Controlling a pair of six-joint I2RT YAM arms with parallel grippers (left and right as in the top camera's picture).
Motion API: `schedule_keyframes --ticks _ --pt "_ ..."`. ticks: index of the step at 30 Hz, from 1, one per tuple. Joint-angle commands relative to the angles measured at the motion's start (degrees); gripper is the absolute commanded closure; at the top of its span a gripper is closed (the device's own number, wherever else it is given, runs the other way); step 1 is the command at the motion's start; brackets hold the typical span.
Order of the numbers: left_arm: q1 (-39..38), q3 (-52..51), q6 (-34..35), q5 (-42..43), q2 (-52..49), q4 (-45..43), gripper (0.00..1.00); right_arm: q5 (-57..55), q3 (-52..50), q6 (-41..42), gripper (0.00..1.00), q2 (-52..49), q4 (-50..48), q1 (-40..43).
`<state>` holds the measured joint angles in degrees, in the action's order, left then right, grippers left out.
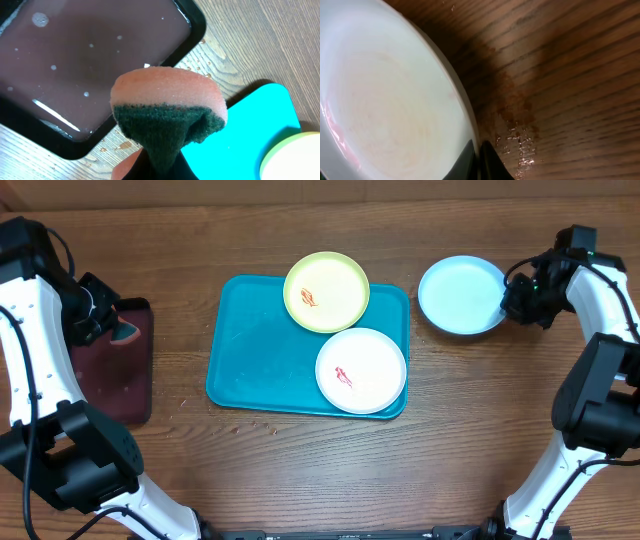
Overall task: Clean dirty plates on tray and stack at the side
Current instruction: 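Lift the light blue plate with the right gripper and set it right of the tray, then reach the right gripper to the yellow plate rim and grip it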
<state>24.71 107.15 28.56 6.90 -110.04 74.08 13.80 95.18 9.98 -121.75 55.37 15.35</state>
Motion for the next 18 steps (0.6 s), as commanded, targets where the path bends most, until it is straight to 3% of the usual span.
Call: schedule_keyframes --ticks 1,7,12,18 --pt "-0.79 -0.17 -1.18 0.2 -0.52 -0.66 0.96 1.31 -0.72 0.11 0.83 1.92 -1.7 -0.35" --pt "-1.88 -0.17 -1.57 0.17 -0.55 -1.25 0.96 4.66 -0.66 -0.09 0.54 1.95 -1.6 -1.01" --pt "-3.04 -0.17 -1.6 0.17 -0.55 -1.57 0.96 10.34 -0.66 -5.99 0.51 1.95 -2.4 -4.09" --pt "-5.38 -0.17 -3.85 0.2 -0.55 -2.19 0.96 10.29 4.66 -5.95 0.51 1.99 -2.6 -11.69"
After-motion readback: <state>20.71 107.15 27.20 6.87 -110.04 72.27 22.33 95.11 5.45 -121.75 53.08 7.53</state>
